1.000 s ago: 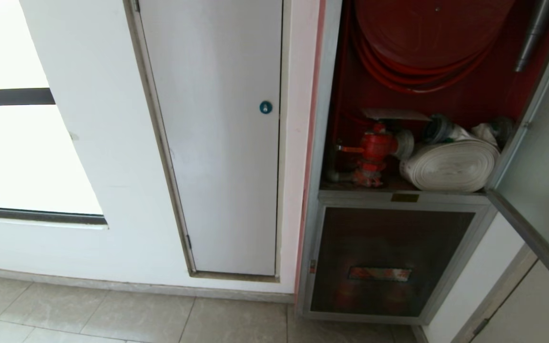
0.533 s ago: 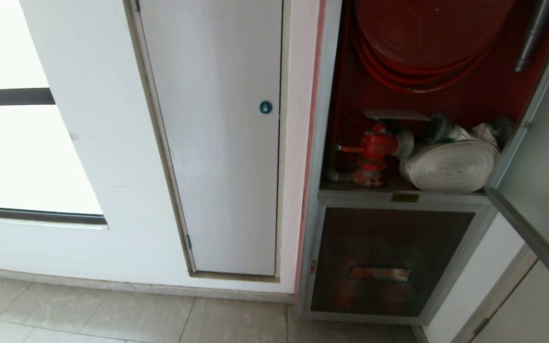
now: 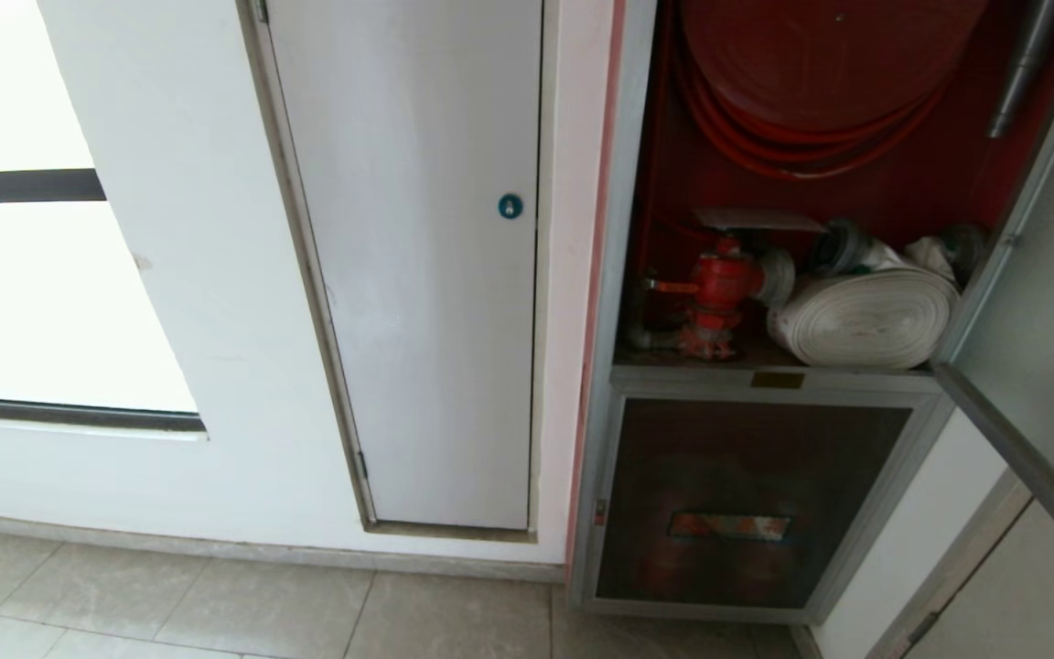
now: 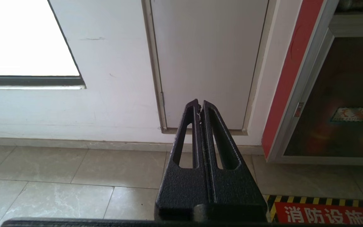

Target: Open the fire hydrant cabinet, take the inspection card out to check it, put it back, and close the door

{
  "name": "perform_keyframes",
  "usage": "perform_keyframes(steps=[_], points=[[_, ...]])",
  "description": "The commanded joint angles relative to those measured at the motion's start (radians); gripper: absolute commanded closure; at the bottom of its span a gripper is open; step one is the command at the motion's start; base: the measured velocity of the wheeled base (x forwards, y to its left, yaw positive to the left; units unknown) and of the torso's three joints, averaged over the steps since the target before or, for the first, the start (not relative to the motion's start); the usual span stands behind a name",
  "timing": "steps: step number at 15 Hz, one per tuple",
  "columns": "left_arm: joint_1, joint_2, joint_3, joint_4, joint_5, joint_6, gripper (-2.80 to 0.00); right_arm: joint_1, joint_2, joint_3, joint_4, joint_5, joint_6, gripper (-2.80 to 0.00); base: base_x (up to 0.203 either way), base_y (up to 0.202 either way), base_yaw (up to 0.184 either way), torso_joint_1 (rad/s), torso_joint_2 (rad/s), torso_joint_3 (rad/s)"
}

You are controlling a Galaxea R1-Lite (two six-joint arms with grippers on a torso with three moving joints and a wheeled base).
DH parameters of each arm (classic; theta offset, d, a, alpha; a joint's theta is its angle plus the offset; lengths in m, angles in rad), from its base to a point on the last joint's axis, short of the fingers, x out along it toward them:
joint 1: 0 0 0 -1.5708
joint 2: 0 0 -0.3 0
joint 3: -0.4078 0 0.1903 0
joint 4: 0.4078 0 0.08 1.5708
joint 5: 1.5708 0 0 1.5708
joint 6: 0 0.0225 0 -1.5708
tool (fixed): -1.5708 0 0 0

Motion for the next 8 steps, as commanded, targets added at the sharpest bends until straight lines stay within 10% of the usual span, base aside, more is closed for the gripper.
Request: perform_keyframes(steps=[1, 8], points=[[0.000, 0.001, 0.006, 0.000, -0.001, 0.000, 0.00, 0.000, 0.001, 0.003, -0.001, 0.000, 0.000, 0.00, 0.000, 0.000, 0.000, 0.000, 0.00, 0.000], [0.000, 0.001, 0.006, 0.000, -0.001, 0.000, 0.00, 0.000, 0.001, 0.002, -0.001, 0.000, 0.000, 0.00, 0.000, 0.000, 0.000, 0.000, 0.00, 0.000]])
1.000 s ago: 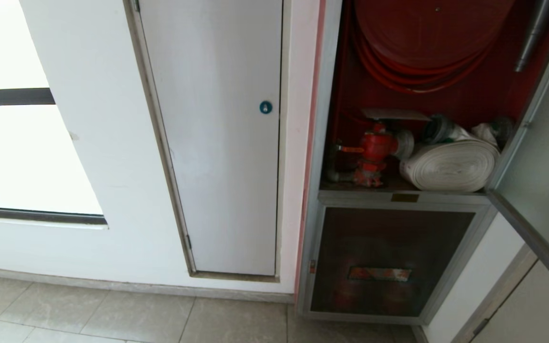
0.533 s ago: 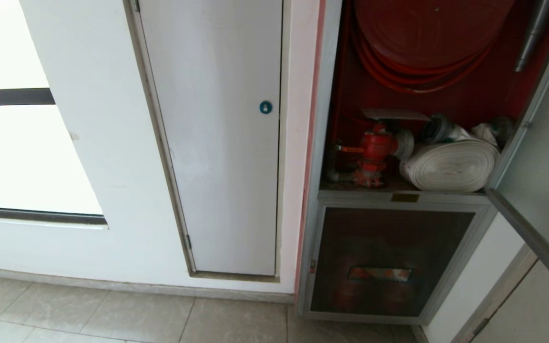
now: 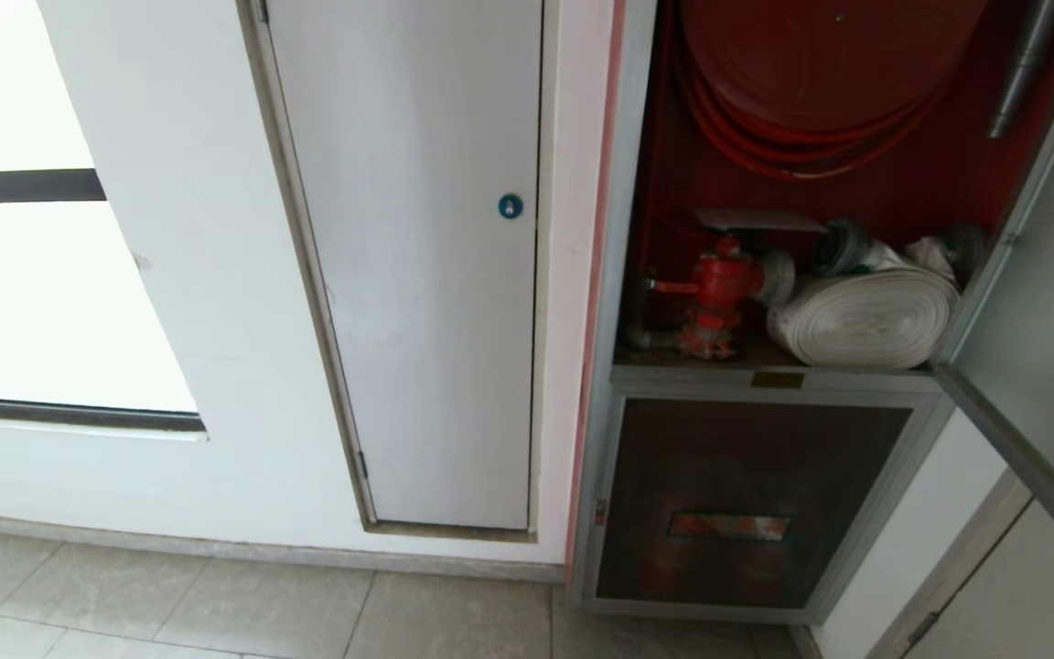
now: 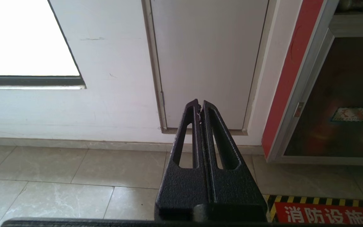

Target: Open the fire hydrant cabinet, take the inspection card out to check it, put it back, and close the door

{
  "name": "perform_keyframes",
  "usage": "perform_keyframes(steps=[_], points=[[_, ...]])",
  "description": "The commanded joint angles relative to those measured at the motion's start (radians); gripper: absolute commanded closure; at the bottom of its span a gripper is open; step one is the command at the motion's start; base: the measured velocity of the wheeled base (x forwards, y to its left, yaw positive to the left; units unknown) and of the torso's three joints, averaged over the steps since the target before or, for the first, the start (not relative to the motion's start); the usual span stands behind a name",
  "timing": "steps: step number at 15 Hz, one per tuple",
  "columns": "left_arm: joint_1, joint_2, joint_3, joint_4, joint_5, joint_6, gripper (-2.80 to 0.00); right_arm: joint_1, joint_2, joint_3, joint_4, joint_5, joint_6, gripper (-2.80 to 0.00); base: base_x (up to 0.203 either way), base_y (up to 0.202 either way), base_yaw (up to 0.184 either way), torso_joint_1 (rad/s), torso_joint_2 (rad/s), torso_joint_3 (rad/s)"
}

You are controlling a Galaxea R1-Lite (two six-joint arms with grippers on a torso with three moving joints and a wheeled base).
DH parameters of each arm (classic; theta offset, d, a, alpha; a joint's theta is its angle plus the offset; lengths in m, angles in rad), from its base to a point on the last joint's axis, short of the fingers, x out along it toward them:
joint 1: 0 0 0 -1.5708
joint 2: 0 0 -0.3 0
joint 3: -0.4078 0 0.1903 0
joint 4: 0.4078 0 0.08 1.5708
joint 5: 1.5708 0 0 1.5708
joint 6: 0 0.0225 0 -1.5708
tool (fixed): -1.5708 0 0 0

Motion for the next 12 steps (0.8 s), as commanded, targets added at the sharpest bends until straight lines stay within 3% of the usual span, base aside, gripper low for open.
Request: perform_keyframes(steps=[1, 12], points=[[0.000, 0.001, 0.006, 0.000, 0.000, 0.001, 0.00, 0.000, 0.001, 0.003, -0.001, 0.000, 0.000, 0.00, 0.000, 0.000, 0.000, 0.000, 0.00, 0.000], [0.000, 0.001, 0.006, 0.001, 0.000, 0.004, 0.00, 0.000, 0.001, 0.003, -0.001, 0.000, 0.000, 0.00, 0.012, 0.000, 0.000, 0.000, 0.00, 0.000]])
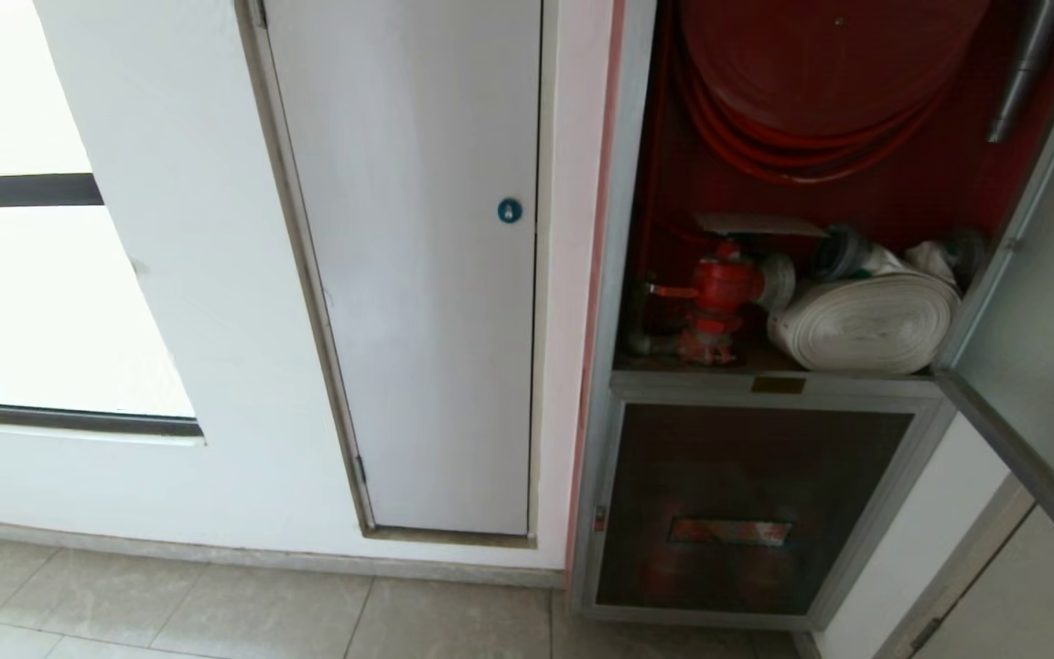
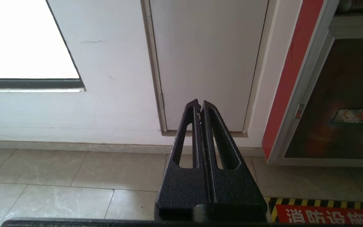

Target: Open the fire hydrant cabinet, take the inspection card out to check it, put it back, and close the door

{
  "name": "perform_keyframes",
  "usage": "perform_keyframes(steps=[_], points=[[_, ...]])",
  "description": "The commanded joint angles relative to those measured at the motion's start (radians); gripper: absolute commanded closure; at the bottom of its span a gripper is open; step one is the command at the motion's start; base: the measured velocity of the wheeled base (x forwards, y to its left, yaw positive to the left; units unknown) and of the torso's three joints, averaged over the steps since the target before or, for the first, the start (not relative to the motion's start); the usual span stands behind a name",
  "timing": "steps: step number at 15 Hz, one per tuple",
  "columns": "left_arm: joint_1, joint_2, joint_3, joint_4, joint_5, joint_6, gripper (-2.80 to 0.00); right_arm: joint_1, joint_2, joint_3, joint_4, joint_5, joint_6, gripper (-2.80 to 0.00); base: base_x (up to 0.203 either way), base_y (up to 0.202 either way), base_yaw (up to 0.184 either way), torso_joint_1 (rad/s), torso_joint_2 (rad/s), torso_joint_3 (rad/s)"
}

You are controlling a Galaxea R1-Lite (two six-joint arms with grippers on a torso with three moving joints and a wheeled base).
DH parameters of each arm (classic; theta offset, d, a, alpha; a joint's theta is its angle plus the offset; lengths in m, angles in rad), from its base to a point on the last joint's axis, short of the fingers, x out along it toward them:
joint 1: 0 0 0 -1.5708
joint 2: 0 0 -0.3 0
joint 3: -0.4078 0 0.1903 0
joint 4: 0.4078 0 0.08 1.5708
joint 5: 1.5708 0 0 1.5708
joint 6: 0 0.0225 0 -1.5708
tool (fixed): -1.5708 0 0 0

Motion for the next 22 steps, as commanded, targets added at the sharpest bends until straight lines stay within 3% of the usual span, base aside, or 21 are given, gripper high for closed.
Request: perform_keyframes(steps=[1, 22], points=[[0.000, 0.001, 0.006, 0.000, -0.001, 0.000, 0.00, 0.000, 0.001, 0.003, 0.000, 0.000, 0.000, 0.00, 0.183, 0.000, -0.003, 0.007, 0.00, 0.002], [0.000, 0.001, 0.006, 0.000, 0.001, 0.000, 0.00, 0.000, 0.001, 0.003, 0.000, 0.000, 0.000, 0.00, 0.197, 0.000, 0.000, 0.004, 0.00, 0.002]])
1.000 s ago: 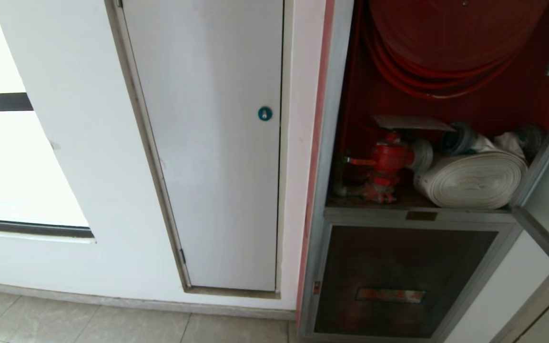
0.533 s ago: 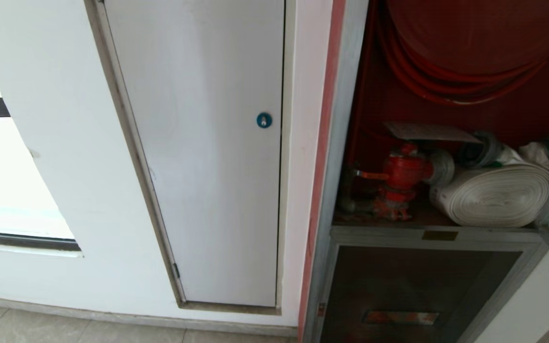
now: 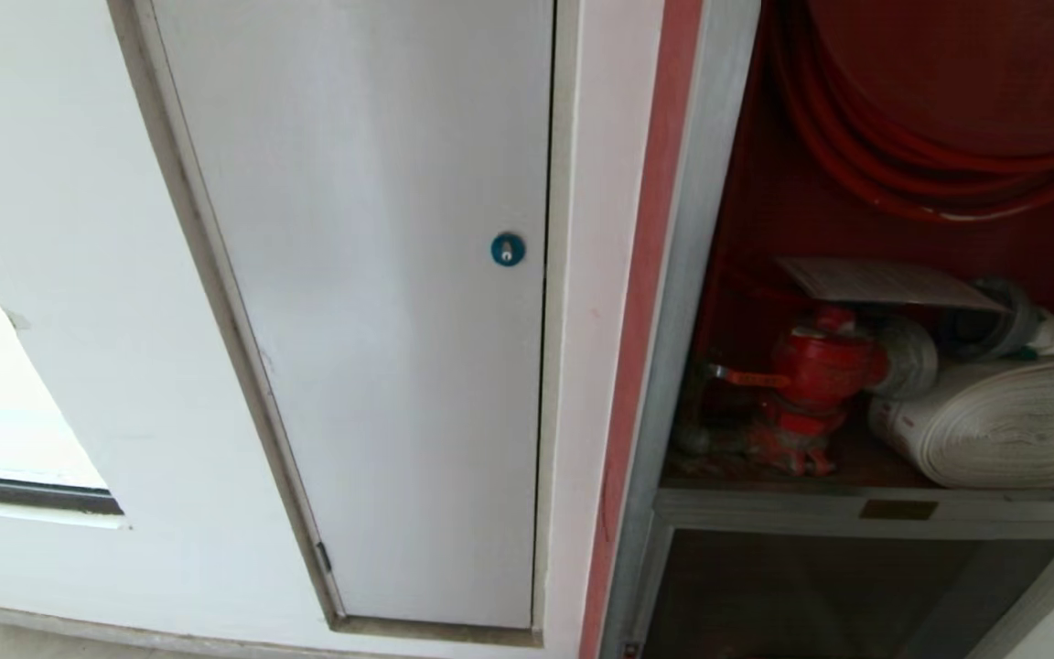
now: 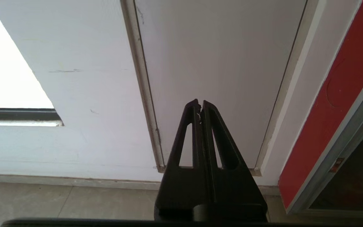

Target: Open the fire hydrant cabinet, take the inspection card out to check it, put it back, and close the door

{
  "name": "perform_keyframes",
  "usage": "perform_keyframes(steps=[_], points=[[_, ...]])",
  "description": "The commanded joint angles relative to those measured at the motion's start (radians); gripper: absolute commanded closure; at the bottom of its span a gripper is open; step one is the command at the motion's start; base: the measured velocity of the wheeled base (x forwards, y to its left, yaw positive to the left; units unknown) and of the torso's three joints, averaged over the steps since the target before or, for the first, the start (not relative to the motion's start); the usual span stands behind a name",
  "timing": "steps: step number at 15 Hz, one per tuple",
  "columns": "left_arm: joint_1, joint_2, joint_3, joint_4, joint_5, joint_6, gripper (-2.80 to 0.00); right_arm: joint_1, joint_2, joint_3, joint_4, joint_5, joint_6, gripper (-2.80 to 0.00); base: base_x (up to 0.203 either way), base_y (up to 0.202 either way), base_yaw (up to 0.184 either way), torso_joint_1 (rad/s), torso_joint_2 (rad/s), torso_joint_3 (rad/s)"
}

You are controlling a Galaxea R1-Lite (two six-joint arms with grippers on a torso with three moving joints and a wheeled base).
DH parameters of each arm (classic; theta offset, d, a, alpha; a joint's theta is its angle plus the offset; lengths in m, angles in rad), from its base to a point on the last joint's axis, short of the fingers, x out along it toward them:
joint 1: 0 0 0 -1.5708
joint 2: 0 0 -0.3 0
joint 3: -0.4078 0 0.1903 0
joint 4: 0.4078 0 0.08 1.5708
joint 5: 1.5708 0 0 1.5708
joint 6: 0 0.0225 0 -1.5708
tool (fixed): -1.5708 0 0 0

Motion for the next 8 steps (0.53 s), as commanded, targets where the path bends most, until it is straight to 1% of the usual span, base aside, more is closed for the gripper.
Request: perform_keyframes(steps=[1, 5, 6, 8], points=[[0.000, 0.001, 0.006, 0.000, -0.002, 0.000, 0.00, 0.000, 0.001, 0.003, -0.001, 0.000, 0.000, 0.00, 0.197, 0.000, -0.003, 0.002, 0.01, -0.002], [0.000, 0.001, 0.006, -0.002, -0.002, -0.001, 0.00, 0.000, 0.001, 0.003, -0.001, 0.000, 0.000, 0.00, 0.193, 0.000, 0.000, 0.004, 0.00, 0.005], [0.000, 0.001, 0.006, -0.002, 0.000, -0.007, 0.00, 0.000, 0.001, 0.003, -0.001, 0.000, 0.000, 0.00, 0.088, 0.000, -0.001, 0.022, 0.01, 0.005], [0.000, 0.001, 0.006, -0.002, 0.000, -0.009, 0.00, 0.000, 0.001, 0.003, -0.001, 0.000, -0.001, 0.00, 0.000, 0.000, 0.000, 0.000, 0.00, 0.000]])
